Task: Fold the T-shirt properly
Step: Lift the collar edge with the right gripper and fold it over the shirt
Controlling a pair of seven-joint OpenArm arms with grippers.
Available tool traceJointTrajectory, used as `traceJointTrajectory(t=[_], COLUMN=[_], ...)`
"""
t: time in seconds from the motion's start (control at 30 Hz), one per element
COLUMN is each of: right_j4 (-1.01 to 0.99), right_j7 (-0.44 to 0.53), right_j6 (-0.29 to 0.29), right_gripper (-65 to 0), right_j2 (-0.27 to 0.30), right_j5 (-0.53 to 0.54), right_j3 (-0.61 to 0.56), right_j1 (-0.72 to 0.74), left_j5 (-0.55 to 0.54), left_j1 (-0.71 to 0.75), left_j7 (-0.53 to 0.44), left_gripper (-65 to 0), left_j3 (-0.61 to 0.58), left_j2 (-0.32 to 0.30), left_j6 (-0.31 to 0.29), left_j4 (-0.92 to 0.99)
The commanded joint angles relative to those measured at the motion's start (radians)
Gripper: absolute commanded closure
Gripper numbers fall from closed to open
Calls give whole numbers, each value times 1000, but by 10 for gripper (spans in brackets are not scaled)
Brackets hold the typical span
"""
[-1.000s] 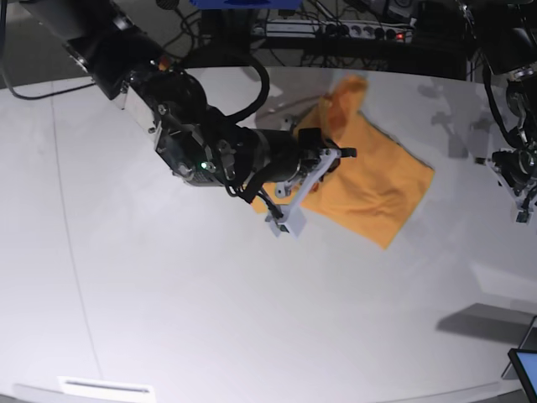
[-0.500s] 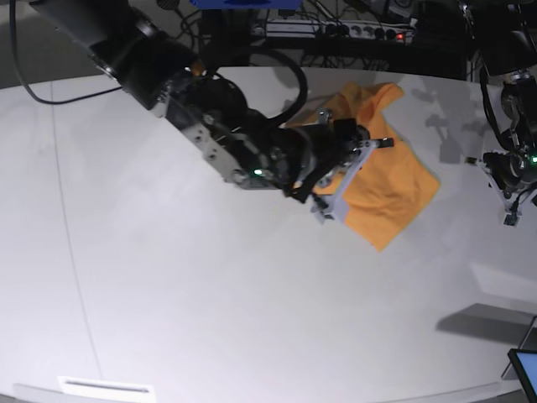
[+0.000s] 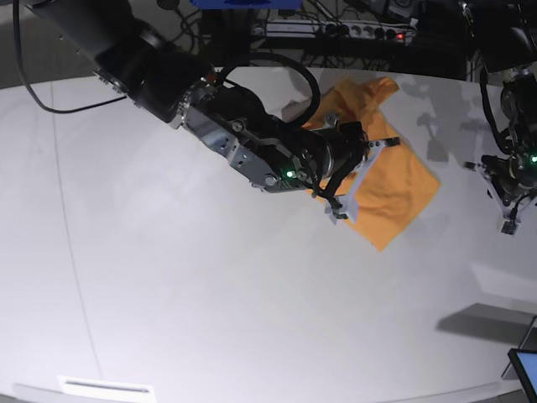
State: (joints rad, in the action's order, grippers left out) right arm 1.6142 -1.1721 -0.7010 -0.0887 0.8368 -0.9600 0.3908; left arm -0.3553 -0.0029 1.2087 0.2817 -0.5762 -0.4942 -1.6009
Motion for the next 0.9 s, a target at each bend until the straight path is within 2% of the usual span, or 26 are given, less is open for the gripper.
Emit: traceJointTrajectory(t=[0.0,0.5,0.63,0.8,0.87], right_j4=[18,27,45,68,67], right_j7=[8,10,19,106,137], right_j6=[3,3,3,3,3], right_gripper=[-3,-17,-103,-181,-221], right_j2=[-18,-26,-29,-27,-29], right_j5=[12,17,19,20,20], right_j3=[-10,-27,-35,-161,-178], right_j1=[32,107,127,181,187], left_j5=[5,5,5,5,5], left_j1=[-15,-15,-19,-22,-24], left_j7=[-10,-10,-10,-10,-10], left_gripper=[-44,-44,-44,-44,-44], left_j3=[6,6,4,4,4], left_j2=[-26,-21,-20,-18,-18], left_j6=[4,4,4,4,4], left_j4=[-14,-14,-14,-13,-13])
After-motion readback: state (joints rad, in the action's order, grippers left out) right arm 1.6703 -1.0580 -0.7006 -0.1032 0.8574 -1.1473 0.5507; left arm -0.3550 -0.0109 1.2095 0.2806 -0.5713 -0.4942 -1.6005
